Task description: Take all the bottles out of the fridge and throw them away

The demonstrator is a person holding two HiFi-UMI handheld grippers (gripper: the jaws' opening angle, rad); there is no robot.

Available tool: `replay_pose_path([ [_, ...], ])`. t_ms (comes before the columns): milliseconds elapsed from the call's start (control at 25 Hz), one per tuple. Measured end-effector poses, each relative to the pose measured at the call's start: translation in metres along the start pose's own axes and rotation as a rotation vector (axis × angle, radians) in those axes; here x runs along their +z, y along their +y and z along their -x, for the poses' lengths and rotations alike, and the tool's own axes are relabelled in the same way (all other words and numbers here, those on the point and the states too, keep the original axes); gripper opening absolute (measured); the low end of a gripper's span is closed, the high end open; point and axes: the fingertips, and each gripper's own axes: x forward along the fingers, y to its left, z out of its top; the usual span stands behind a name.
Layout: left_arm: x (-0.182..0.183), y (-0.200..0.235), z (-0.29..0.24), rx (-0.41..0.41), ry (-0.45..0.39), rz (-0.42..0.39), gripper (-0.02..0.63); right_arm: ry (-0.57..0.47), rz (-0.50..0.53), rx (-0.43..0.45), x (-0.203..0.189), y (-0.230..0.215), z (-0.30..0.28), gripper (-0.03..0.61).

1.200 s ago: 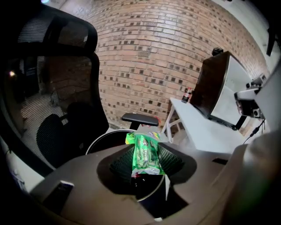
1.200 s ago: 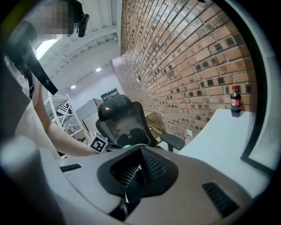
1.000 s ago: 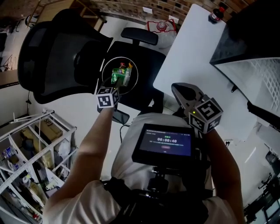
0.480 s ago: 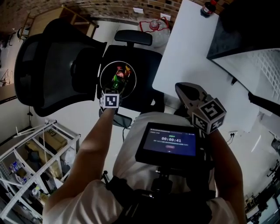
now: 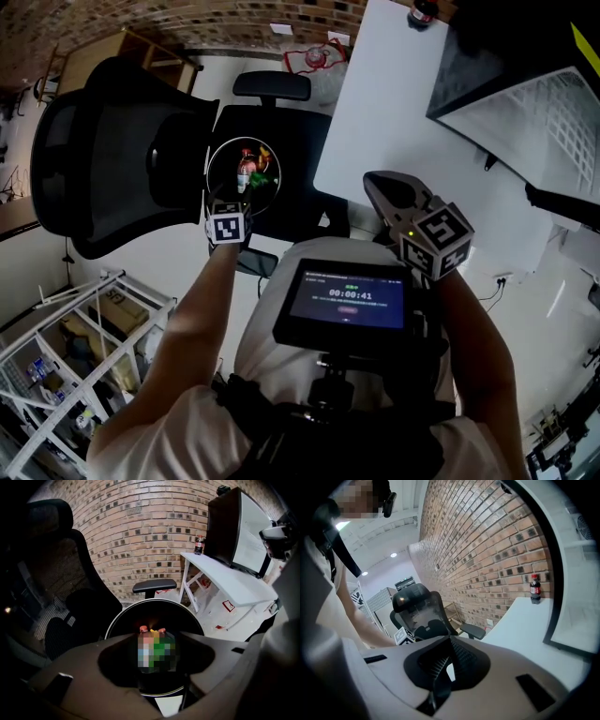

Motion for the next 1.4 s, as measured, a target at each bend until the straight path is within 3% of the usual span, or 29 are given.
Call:
replay_pose_path([
  [80,0.004,-0.009,0.000,-0.009,-0.023,-0.010,0.234,-0.014,-0.004,-0.005,0.001,-0.003,0.005,0.003],
  [320,0.037,-0.021,0.019,0.004,-0.124,0.005,0.014,-0.087,-0.015,-0.021,0.008,-0.014,0.026,0.003],
  [360,0.045,-0.025,0.023,-0.002,-0.138,0.012,0.002,-0.096,-0.018,-0.025,0.008,-0.018,0.030,0.003],
  [600,0.077,-0.051,0.034,-0.026,-0.186,0.066,0.002,-0.147,-0.043,-0.039,0.011,-0.046,0.058,0.003],
  [800,0.122,-0.088,0.047,-0.106,-0.271,0.098,0.002,-0.190,-0.062,-0.072,0.014,-0.070,0.082,0.003],
  [1200,0.238,-0.229,0.075,-0.347,-0.453,-0.046,0.002,-0.261,-0.117,-0.205,0.003,-0.121,0.149,0.003],
  [1400,0.279,-0.299,0.095,-0.490,-0.513,-0.113,0.002,-0.318,-0.129,-0.279,0.004,-0.145,0.189,0.003],
])
